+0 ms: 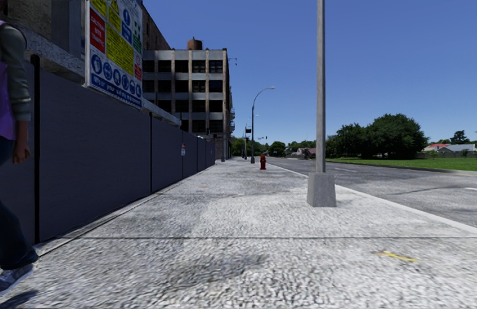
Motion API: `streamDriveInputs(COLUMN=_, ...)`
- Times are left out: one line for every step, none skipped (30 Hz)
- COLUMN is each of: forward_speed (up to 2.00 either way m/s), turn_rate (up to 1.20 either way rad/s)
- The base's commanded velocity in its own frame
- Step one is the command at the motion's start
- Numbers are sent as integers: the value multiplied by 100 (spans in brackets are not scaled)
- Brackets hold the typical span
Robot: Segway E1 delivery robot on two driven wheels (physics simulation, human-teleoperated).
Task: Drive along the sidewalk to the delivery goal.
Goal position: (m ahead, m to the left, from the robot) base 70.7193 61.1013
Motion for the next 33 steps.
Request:
streamDriveInputs(forward_speed=200, turn_rate=0)
streamDriveInputs(forward_speed=200, turn_rate=0)
streamDriveInputs(forward_speed=200, turn_rate=0)
streamDriveInputs(forward_speed=200, turn_rate=0)
streamDriveInputs(forward_speed=200, turn_rate=0)
streamDriveInputs(forward_speed=200, turn_rate=0)
streamDriveInputs(forward_speed=200, turn_rate=0)
streamDriveInputs(forward_speed=200, turn_rate=0)
streamDriveInputs(forward_speed=200, turn_rate=0)
streamDriveInputs(forward_speed=200, turn_rate=0)
streamDriveInputs(forward_speed=200, turn_rate=0)
streamDriveInputs(forward_speed=200, turn_rate=0)
streamDriveInputs(forward_speed=200, turn_rate=0)
streamDriveInputs(forward_speed=200, turn_rate=0)
streamDriveInputs(forward_speed=200, turn_rate=0)
streamDriveInputs(forward_speed=200, turn_rate=0)
streamDriveInputs(forward_speed=200, turn_rate=0)
streamDriveInputs(forward_speed=200, turn_rate=0)
streamDriveInputs(forward_speed=200, turn_rate=0)
streamDriveInputs(forward_speed=200, turn_rate=0)
streamDriveInputs(forward_speed=200, turn_rate=0)
streamDriveInputs(forward_speed=200, turn_rate=0)
streamDriveInputs(forward_speed=200, turn_rate=0)
streamDriveInputs(forward_speed=200, turn_rate=0)
streamDriveInputs(forward_speed=200, turn_rate=0)
streamDriveInputs(forward_speed=200, turn_rate=0)
streamDriveInputs(forward_speed=200, turn_rate=0)
streamDriveInputs(forward_speed=200, turn_rate=0)
streamDriveInputs(forward_speed=200, turn_rate=0)
streamDriveInputs(forward_speed=200, turn_rate=0)
streamDriveInputs(forward_speed=200, turn_rate=0)
streamDriveInputs(forward_speed=200, turn_rate=0)
streamDriveInputs(forward_speed=200, turn_rate=0)
